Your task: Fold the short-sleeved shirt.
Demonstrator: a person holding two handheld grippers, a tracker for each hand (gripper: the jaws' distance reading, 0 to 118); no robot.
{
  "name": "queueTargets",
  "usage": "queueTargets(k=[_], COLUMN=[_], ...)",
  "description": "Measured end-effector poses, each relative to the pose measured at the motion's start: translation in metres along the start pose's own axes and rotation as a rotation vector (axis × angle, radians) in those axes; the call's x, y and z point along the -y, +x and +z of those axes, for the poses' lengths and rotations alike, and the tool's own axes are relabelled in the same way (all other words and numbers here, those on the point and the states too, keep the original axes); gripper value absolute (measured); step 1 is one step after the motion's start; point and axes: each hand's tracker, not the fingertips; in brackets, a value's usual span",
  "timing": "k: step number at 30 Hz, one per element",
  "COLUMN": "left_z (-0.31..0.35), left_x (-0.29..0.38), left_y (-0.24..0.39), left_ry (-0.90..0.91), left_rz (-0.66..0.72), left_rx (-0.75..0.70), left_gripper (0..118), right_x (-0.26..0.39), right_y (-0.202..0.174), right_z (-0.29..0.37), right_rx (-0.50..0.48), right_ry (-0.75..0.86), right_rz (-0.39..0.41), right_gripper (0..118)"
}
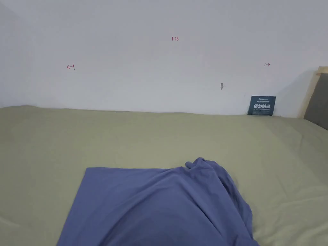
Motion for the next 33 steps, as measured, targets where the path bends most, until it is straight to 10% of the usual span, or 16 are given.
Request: queueTargets(k=[1,3,9,12,14,21,24,25,31,33], left_z=[0.003,0.015,0.069,0.083,0.085,0.065,0.045,0.035,-0.011,-0.024], left_x=[-0.001,-0.003,-0.012,-0.009,-0.002,0.013,0.012,0.012,0.007,0.007], left_y=[-0.003,-0.010,-0.007,0.006,0.014,0.011,0.005,0.004,-0.005,-0.008], left_ry=[-0.008,-0.021,0.127,0.180,0.188,0.122,0.084,0.070,0.019,0.001], left_rz=[0.015,0.085,0.155,0.109,0.080,0.065,0.069,0.063,0.002,-0.039], left_rx=[-0.024,-0.006,-0.035,-0.073,-0.090,-0.070,-0.073,-0.077,-0.044,-0.080], left_gripper=[67,102,93,11,0,4,108,116,112,88], right_x=[-0.002,-0.006,-0.022,-0.020,-0.011,0.013,0.011,0.010,0.002,-0.002], right_y=[0.000,0.001,-0.015,-0.026,-0.033,-0.042,-0.040,-0.038,-0.030,-0.027], right_z=[0.004,0.016,0.065,0.073,0.072,0.054,0.049,0.048,0.044,0.041], right_rx=[0.041,0.048,0.124,0.110,0.090,0.056,0.056,0.054,0.051,0.046], right_ry=[-0.029,-0.029,0.091,0.092,0.106,0.068,0.060,0.058,0.030,0.024], right_rz=[0.019,0.040,0.009,-0.032,-0.060,-0.084,-0.081,-0.086,-0.103,-0.104], right_gripper=[76,96,89,24,1,0,0,0,0,1])
